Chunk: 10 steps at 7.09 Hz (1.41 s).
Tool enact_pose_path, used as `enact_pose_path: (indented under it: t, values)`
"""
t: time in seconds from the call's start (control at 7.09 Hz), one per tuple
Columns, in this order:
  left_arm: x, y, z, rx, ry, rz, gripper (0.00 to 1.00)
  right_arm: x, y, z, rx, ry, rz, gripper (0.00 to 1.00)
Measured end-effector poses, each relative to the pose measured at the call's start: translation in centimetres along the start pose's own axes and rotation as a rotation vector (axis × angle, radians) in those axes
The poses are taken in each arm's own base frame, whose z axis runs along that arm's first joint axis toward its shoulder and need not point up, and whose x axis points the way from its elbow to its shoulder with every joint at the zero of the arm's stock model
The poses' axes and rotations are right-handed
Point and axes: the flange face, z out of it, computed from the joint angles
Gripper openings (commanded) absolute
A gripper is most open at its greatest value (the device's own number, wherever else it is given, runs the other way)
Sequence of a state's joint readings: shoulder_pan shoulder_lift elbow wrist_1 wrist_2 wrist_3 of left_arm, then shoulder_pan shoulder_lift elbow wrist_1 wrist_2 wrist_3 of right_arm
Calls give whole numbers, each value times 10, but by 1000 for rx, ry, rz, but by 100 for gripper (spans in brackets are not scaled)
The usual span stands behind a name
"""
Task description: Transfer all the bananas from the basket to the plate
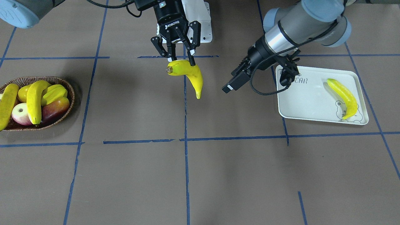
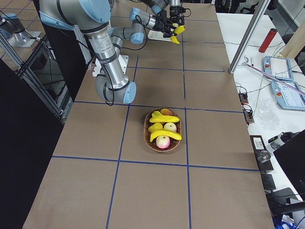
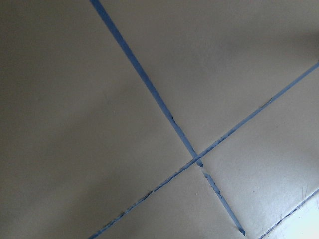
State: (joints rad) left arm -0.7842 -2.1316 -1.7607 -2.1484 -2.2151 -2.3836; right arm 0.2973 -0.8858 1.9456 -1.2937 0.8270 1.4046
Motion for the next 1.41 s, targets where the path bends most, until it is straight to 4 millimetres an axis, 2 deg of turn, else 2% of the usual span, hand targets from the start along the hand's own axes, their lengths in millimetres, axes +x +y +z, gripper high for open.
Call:
enact_pose_path:
  t: [0.42,0.56,0.71,0.85,0.99,1.13,1.27,1.41]
  values:
    - [3,29,16,-17,13,-24,100,-6,8,-4,15,-3,-3,0]
    - [4,38,19,-28,11,-22,97,-7,8,-5,18,-4,-2,0]
    - [4,44,21,-36,9,-19,73,-8,8,-5,19,-4,-1,0]
    - [5,46,22,-38,8,-20,30,-8,9,-5,19,-5,-1,0]
    - [5,47,23,-39,8,-27,6,-8,9,-5,18,-5,-1,0]
    - [5,47,23,-39,6,-34,0,-9,8,-5,18,-6,0,2]
    - [5,47,23,-41,6,-34,0,-9,8,-6,18,-7,1,26]
    - [5,46,22,-41,8,-35,0,-9,7,-7,18,-11,5,99]
